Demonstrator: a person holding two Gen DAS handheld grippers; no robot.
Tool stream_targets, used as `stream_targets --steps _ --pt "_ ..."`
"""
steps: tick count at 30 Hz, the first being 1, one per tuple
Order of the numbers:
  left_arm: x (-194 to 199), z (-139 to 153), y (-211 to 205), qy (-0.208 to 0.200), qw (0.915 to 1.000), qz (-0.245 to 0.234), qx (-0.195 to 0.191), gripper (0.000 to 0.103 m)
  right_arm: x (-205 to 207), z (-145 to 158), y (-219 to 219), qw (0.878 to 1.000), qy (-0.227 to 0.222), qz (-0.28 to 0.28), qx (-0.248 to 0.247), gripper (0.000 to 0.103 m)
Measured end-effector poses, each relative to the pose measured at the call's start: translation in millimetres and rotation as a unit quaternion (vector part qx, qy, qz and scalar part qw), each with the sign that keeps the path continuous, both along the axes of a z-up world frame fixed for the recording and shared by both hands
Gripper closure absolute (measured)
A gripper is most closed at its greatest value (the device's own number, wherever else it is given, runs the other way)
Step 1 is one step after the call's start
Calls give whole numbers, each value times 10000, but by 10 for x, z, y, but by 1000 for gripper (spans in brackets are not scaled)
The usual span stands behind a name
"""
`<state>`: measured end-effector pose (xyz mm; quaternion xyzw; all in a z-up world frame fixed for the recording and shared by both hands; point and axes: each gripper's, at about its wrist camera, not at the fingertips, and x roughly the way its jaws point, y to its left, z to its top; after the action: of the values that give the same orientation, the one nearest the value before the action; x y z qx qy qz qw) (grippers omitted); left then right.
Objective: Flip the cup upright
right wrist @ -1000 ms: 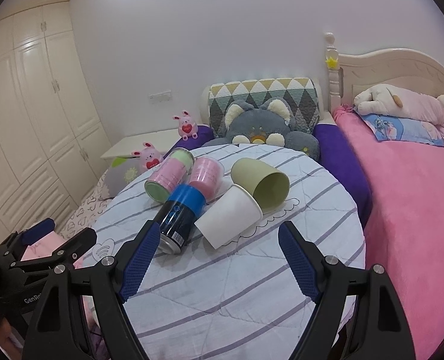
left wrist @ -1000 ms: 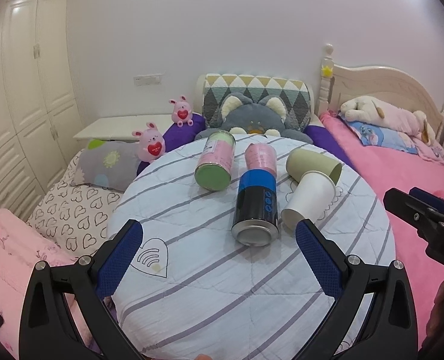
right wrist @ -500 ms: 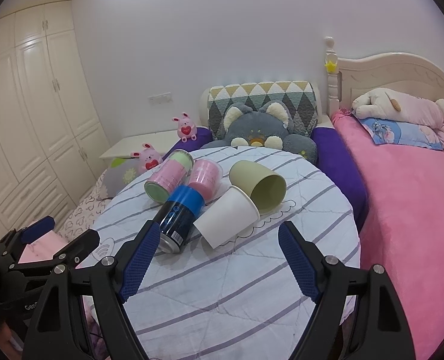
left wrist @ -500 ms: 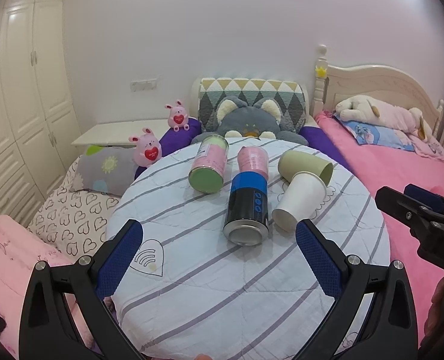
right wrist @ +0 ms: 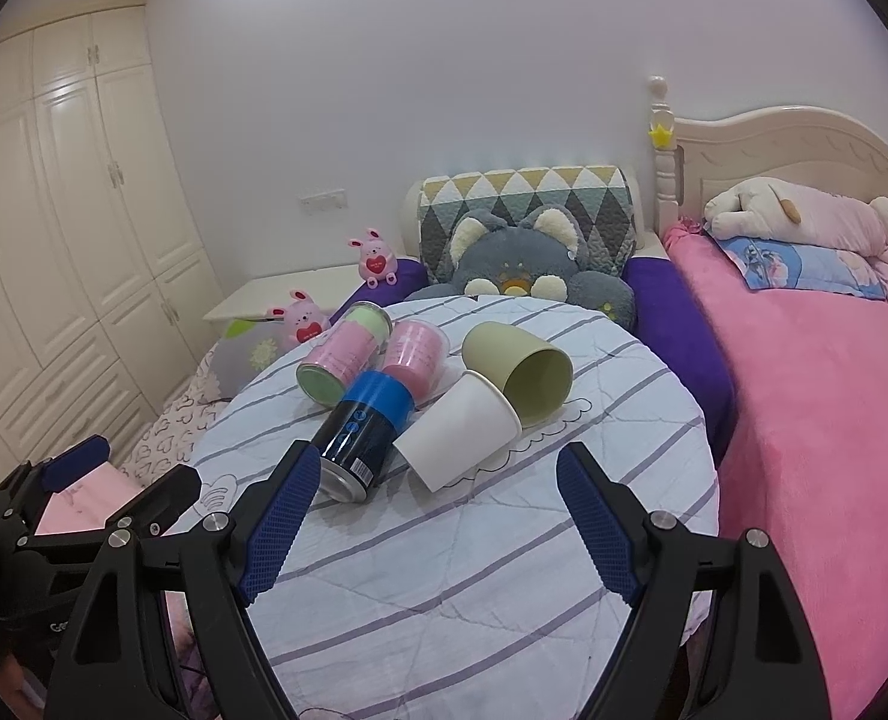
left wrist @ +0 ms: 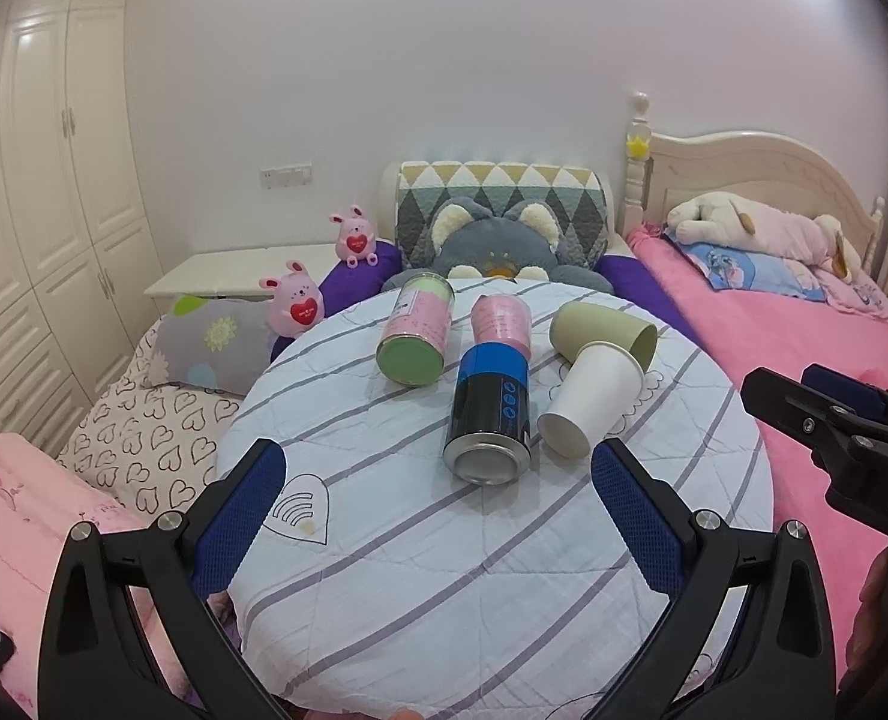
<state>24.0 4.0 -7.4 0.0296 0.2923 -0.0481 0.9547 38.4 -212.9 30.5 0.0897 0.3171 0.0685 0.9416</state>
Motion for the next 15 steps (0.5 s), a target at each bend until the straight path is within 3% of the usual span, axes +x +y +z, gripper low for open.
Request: stream_targets --steps 15 --pt "49 -50 28 179 9998 -11 9 0 107 -96 51 9998 208 -14 21 21"
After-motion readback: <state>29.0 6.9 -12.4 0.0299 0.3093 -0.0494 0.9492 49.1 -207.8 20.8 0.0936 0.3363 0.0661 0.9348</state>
